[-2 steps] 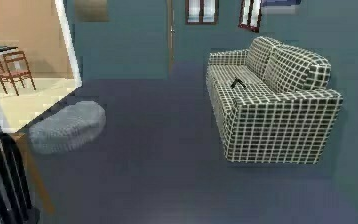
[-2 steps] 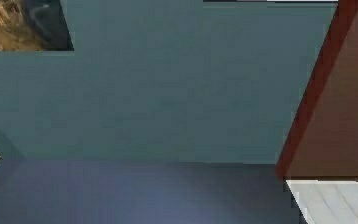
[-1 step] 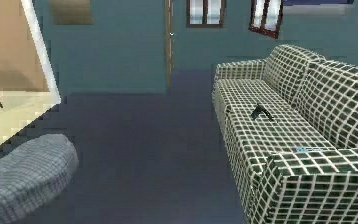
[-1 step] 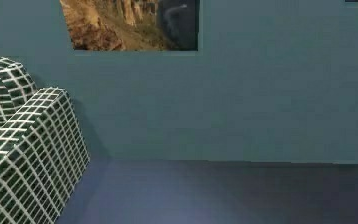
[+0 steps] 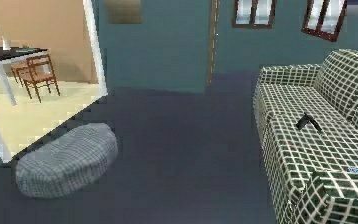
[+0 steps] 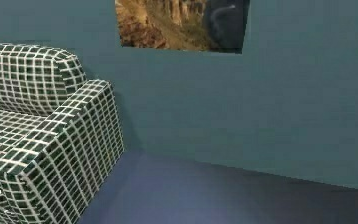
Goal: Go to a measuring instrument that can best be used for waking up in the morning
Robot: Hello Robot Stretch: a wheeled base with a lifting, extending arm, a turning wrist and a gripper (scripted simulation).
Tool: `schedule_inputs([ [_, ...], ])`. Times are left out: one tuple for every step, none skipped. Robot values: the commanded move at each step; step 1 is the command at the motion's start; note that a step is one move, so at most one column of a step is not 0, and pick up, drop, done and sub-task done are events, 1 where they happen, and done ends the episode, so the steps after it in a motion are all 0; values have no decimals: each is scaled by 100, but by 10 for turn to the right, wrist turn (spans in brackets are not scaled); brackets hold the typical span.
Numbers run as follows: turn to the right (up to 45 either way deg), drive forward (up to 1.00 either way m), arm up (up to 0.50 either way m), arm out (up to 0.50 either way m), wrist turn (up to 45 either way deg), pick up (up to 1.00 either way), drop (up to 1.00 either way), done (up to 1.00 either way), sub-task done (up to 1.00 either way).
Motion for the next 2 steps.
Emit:
schedule_inputs([
  [0,100,0,0,0,0,0,0,0],
  [-30,0,0,0,0,0,0,0,0],
])
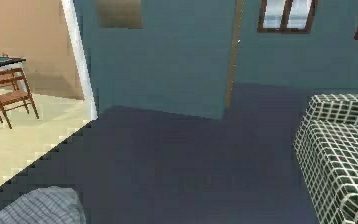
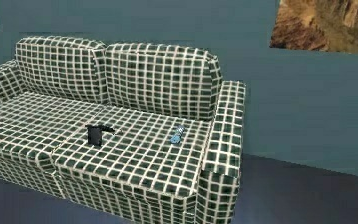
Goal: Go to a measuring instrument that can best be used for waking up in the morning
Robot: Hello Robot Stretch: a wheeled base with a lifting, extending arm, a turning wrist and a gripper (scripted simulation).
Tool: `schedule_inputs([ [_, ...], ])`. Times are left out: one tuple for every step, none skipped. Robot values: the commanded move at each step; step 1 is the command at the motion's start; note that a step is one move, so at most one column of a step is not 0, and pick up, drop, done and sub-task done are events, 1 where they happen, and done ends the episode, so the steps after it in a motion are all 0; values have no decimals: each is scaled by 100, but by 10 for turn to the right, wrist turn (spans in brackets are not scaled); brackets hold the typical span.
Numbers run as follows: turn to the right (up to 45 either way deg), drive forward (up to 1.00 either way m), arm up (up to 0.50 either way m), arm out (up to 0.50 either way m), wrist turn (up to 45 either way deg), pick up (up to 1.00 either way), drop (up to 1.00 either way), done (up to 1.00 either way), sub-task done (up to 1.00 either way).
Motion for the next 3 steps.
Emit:
schedule_inputs([
  [0,70,0,0,0,0,0,0,0],
  [-240,0,0,0,0,0,0,0,0],
  [0,85,0,0,0,0,0,0,0],
])
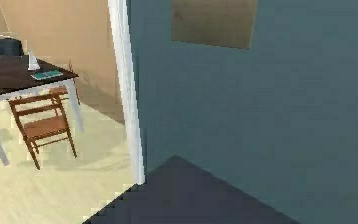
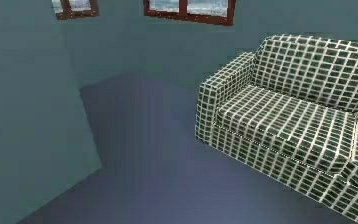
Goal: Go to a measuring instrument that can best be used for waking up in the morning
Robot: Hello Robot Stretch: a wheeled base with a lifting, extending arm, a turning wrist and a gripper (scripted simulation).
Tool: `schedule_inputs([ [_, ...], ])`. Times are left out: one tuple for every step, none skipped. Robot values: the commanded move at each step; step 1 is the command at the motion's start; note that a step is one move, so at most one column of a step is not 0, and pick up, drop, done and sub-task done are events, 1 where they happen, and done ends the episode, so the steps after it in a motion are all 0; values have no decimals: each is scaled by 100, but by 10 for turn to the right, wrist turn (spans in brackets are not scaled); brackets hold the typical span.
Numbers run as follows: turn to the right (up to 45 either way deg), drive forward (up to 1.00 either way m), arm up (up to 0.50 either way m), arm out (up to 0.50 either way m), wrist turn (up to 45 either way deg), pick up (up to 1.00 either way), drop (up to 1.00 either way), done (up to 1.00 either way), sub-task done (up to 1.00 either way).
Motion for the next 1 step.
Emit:
schedule_inputs([
  [-390,0,0,0,0,0,0,0,0],
])
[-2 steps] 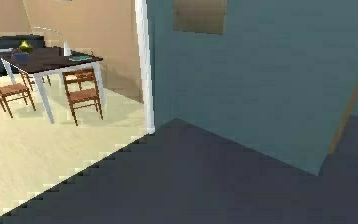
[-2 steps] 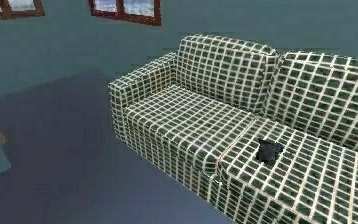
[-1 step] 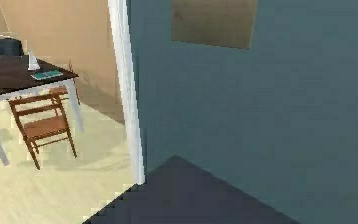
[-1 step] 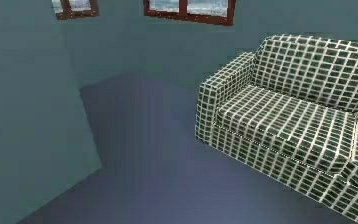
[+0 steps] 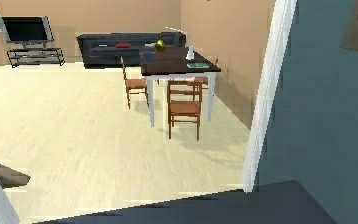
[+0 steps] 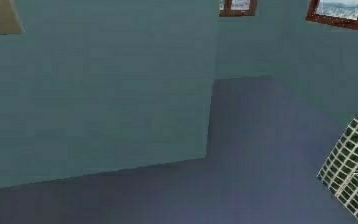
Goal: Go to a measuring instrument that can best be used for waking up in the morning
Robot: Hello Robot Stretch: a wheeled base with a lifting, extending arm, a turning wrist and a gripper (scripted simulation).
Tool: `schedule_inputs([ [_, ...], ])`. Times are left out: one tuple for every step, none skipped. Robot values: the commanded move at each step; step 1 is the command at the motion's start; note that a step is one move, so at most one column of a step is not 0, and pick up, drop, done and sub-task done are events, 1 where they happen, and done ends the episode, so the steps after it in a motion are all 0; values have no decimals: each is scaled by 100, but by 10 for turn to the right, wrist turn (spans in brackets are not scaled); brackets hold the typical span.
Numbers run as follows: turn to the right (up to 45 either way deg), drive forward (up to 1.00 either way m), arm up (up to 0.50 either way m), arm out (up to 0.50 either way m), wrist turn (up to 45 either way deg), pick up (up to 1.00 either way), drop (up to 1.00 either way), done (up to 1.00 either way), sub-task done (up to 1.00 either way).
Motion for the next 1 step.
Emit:
schedule_inputs([
  [-30,0,0,0,0,0,0,0,0],
])
